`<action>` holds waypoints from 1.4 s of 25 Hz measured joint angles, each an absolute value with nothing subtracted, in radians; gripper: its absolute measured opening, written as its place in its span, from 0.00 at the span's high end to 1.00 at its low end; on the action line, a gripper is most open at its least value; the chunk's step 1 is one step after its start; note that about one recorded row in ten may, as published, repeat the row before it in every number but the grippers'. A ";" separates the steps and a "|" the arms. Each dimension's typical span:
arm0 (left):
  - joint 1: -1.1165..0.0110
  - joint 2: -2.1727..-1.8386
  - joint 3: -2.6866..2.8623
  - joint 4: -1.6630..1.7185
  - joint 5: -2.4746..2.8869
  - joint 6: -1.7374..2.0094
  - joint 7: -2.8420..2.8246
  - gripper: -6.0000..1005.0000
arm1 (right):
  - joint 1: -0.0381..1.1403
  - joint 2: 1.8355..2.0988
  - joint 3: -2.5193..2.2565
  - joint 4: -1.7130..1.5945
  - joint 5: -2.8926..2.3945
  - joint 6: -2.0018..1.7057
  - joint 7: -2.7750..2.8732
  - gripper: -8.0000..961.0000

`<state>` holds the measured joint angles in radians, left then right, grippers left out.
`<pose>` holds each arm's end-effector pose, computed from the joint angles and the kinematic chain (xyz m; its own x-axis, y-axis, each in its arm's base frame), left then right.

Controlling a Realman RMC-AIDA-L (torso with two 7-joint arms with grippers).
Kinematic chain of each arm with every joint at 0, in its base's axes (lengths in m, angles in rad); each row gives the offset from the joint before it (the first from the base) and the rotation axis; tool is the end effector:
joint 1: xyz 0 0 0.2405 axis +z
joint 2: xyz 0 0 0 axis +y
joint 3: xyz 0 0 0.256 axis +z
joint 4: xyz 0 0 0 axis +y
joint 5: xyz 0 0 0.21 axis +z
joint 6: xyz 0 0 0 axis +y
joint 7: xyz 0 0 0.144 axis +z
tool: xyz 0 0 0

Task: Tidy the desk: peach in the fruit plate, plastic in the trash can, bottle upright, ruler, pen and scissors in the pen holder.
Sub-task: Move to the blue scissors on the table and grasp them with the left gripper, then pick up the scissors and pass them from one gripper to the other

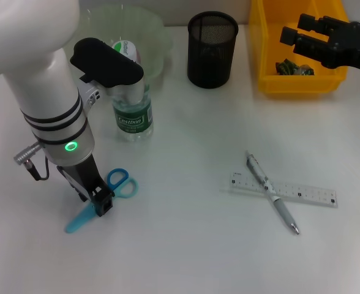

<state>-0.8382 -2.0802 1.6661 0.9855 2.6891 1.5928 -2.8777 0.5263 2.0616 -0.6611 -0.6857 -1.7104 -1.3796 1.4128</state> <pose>-0.1854 0.3473 -0.0558 0.4576 0.7321 -0.5046 0.5263 -0.6804 -0.5100 0.2561 0.3725 0.0456 0.6607 -0.2343 -0.7131 -0.6004 -0.7351 -0.3148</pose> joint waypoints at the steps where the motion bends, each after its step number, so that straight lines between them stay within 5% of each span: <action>1: -0.839 -2.080 1.666 0.986 2.688 1.593 -2.878 0.56 | 0.527 2.062 -0.661 -0.686 -1.710 -1.379 1.413 0.35; 21: -0.850 -2.080 1.666 0.981 2.688 1.589 -2.876 0.74 | 0.536 2.057 -0.652 -0.680 -1.710 -1.376 1.413 0.35; 35: -0.847 -2.080 1.666 0.986 2.687 1.588 -2.876 0.77 | 0.535 2.057 -0.652 -0.680 -1.710 -1.376 1.413 0.35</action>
